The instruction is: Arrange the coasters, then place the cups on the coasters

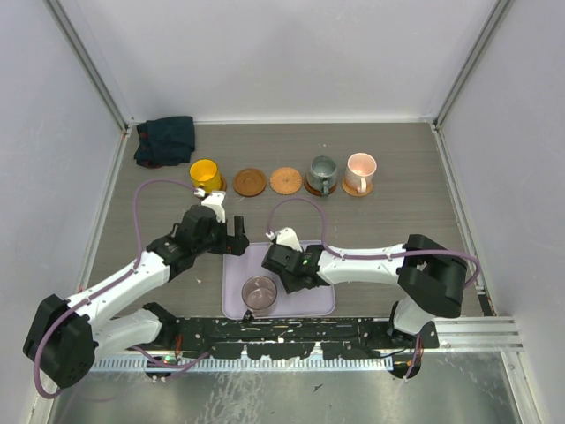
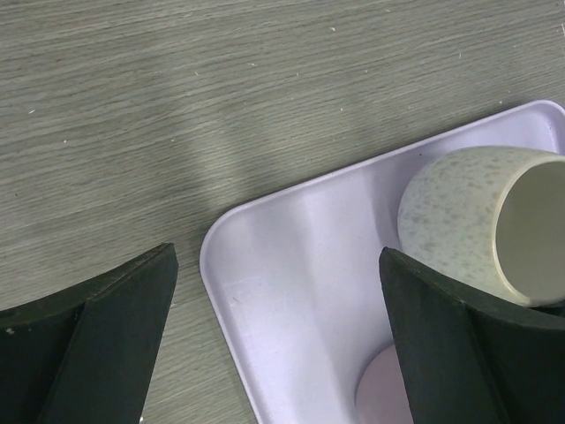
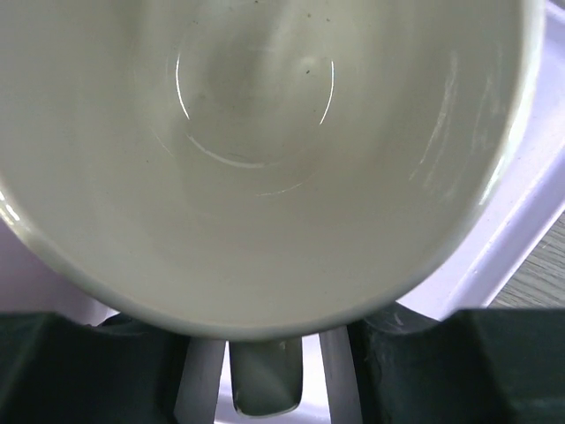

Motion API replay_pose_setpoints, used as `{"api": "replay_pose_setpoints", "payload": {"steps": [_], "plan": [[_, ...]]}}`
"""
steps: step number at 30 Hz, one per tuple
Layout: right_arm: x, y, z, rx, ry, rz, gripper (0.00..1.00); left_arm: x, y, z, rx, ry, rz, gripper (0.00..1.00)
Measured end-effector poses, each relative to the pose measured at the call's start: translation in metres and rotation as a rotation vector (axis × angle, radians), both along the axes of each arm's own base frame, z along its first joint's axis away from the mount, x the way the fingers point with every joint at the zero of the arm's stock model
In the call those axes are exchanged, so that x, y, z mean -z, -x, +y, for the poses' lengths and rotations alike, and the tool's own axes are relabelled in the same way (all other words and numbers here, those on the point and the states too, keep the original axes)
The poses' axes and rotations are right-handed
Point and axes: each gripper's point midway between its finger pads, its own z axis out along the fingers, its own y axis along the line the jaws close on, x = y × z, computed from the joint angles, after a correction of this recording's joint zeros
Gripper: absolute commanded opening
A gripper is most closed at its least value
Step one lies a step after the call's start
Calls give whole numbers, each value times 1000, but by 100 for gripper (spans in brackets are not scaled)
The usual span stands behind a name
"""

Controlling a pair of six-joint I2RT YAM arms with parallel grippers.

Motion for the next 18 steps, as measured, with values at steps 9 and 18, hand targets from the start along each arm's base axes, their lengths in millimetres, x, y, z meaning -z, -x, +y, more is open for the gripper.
{"api": "replay_pose_setpoints", "payload": {"steps": [9, 18], "plan": [[-12, -7, 2, 12, -27, -44, 47, 2, 0, 0, 1, -2, 5, 98], [-28, -13, 10, 17, -90, -83, 38, 3, 1, -1, 6, -1, 11, 98]]}}
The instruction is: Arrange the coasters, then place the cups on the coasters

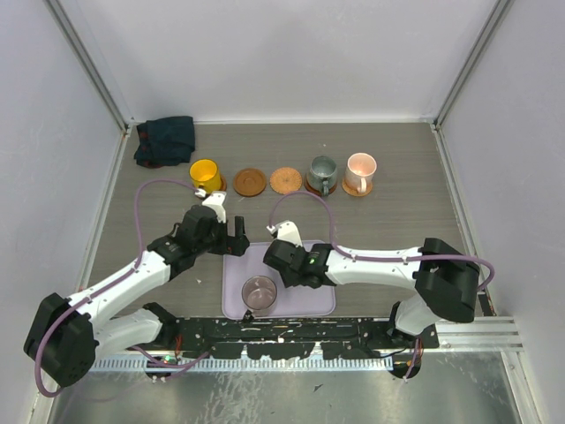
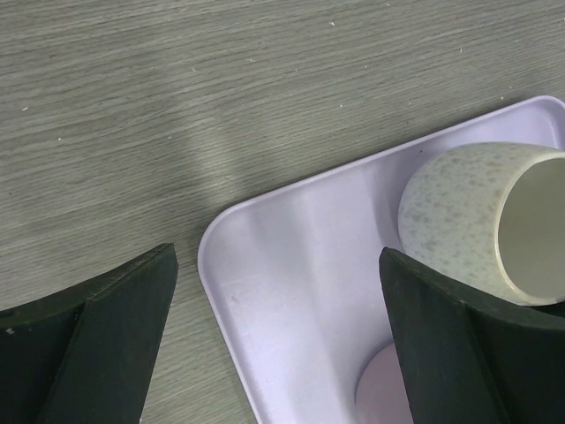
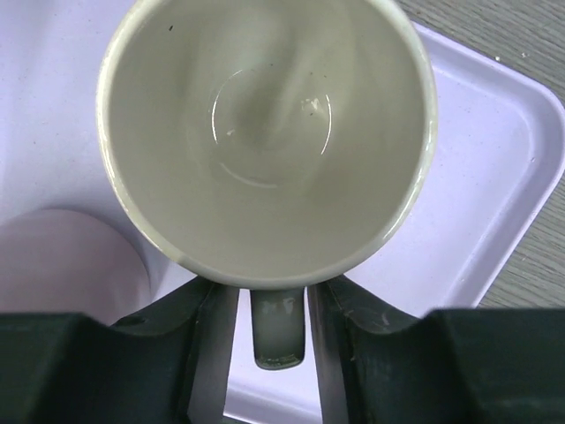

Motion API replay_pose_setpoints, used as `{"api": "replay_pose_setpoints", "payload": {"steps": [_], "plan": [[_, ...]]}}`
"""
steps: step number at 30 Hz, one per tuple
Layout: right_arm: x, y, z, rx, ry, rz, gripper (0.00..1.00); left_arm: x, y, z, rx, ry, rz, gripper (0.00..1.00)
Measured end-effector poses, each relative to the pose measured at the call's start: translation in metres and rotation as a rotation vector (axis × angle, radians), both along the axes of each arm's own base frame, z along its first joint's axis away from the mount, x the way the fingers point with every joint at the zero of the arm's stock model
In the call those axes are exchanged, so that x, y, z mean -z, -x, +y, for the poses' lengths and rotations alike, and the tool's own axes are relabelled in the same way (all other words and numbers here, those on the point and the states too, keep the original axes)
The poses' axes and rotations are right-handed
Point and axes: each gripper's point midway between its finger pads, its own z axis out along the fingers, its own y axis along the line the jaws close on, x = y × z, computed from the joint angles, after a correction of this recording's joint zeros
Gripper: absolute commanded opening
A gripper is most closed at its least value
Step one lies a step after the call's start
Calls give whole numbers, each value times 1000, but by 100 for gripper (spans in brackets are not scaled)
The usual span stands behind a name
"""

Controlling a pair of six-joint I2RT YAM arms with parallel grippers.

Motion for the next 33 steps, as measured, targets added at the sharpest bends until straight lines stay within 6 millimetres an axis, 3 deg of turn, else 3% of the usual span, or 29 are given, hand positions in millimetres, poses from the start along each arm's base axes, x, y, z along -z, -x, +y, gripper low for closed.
{"api": "replay_pose_setpoints", "payload": {"steps": [4, 8, 22, 33], "plan": [[0, 0, 0, 0, 1, -3, 24, 0, 0, 0, 0, 0, 0, 98], [0, -1, 0, 1, 1, -4, 1, 0, 0, 0, 0, 0, 0, 98], [-3, -8, -4, 19, 15, -47, 1, 1, 1, 1, 0, -2, 2, 98], [-52, -34, -7, 19, -3, -222, 1, -2, 0, 1, -1, 4, -7, 98]]}}
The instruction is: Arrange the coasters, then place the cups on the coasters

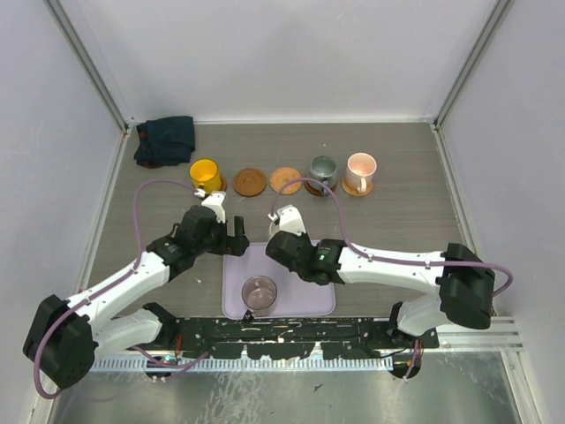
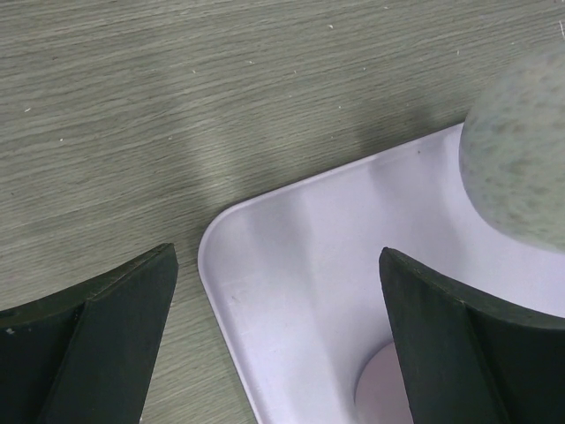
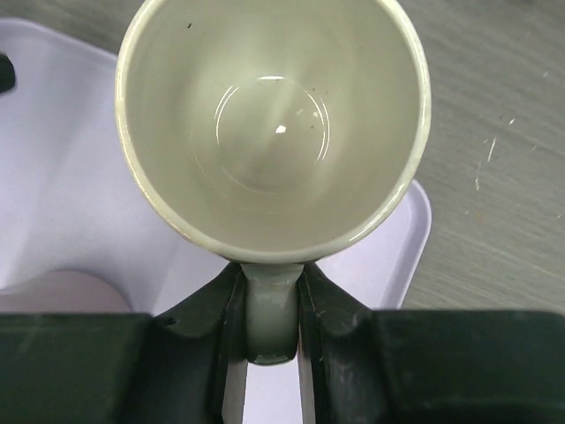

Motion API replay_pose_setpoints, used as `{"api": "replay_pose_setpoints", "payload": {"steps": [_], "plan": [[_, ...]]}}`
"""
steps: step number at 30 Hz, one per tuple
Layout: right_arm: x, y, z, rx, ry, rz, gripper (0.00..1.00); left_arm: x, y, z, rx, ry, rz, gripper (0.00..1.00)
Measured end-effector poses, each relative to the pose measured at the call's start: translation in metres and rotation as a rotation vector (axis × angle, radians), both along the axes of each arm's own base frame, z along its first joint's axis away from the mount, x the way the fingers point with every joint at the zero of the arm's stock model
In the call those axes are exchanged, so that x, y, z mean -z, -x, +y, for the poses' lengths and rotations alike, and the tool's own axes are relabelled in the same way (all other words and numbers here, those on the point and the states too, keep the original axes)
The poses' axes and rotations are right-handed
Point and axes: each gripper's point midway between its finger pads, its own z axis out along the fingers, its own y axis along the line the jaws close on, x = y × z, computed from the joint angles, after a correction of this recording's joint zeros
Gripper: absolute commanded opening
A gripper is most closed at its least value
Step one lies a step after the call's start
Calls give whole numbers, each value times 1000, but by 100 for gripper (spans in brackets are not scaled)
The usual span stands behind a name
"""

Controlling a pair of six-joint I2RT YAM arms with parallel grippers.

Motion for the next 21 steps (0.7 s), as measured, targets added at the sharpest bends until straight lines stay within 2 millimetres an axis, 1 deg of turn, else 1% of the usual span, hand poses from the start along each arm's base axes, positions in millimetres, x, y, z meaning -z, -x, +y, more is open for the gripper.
{"api": "replay_pose_setpoints", "payload": {"steps": [5, 7, 11, 14, 18, 21], "plan": [[-19, -16, 3, 0, 6, -75, 1, 1, 0, 0, 0, -1, 2, 98], [-30, -27, 5, 11, 5, -95, 1, 2, 1, 1, 0, -3, 4, 98], [-49, -69, 7, 91, -31, -125, 1, 3, 2, 1, -1, -4, 7, 98], [-58, -108, 5, 166, -56, -133, 1, 4, 1, 2, -6, -9, 5, 98], [-57, -148, 2, 224, -42, -136, 1, 5, 1, 4, -14, -16, 2, 98], [-49, -174, 7, 235, -21, -128, 1, 5, 0, 5, -17, -19, 0, 98]]}}
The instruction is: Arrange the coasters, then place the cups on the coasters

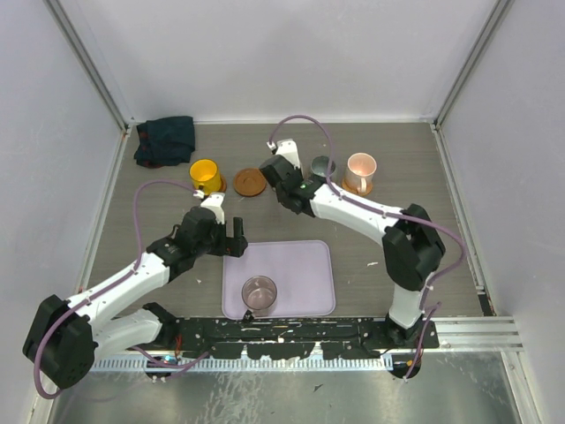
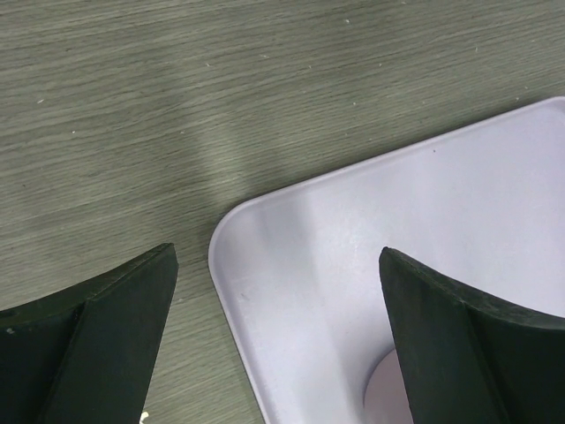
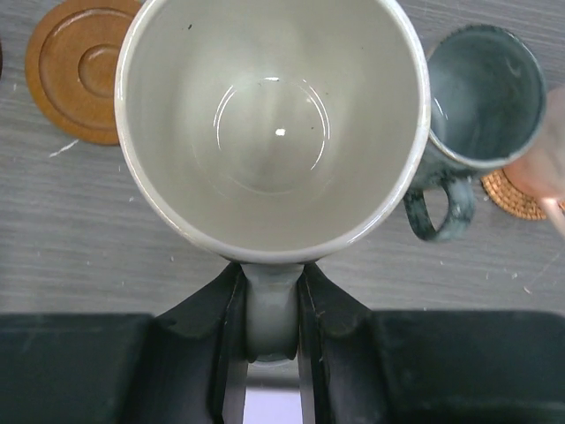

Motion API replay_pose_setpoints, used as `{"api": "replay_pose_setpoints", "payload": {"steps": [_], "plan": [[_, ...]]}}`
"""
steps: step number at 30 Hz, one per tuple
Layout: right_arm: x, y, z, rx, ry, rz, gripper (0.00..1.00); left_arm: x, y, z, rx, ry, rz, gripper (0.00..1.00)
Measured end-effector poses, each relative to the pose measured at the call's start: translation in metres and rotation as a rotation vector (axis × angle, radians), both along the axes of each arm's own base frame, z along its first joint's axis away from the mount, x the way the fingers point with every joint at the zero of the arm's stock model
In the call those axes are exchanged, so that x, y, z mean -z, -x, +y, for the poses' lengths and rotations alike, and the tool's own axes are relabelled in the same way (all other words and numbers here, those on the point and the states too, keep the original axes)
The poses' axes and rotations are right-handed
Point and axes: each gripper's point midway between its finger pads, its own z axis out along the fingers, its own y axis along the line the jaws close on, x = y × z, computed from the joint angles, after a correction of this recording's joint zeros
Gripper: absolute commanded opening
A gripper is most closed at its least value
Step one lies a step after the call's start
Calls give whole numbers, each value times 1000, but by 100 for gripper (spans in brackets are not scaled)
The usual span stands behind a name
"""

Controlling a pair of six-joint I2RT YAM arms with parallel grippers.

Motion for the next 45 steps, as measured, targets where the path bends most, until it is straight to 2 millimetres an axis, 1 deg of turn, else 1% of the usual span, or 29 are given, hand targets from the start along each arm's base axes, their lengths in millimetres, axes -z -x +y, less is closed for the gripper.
{"api": "replay_pose_setpoints", "payload": {"steps": [6, 10, 13, 17, 23, 29, 39, 45], "plan": [[13, -35, 10, 10, 9, 24, 1, 0, 0, 0, -1, 0, 0, 98], [20, -51, 12, 21, 3, 41, 1, 0, 0, 0, 0, -1, 1, 98], [28, -61, 10, 32, -6, 59, 1, 1, 1, 1, 0, -4, 7, 98], [41, -69, -1, 54, -9, 94, 1, 1, 1, 1, 0, -3, 8, 98], [60, -75, -12, 76, -5, 134, 1, 5, 2, 0, 3, -8, 19, 98], [71, -73, -8, 68, -9, 159, 1, 18, 4, -1, 12, -27, 62, 98], [74, -71, -4, 55, -21, 173, 1, 21, 5, -2, 19, -27, 74, 98], [81, -71, -1, 46, -22, 189, 1, 24, 6, -3, 23, -30, 85, 98]]}}
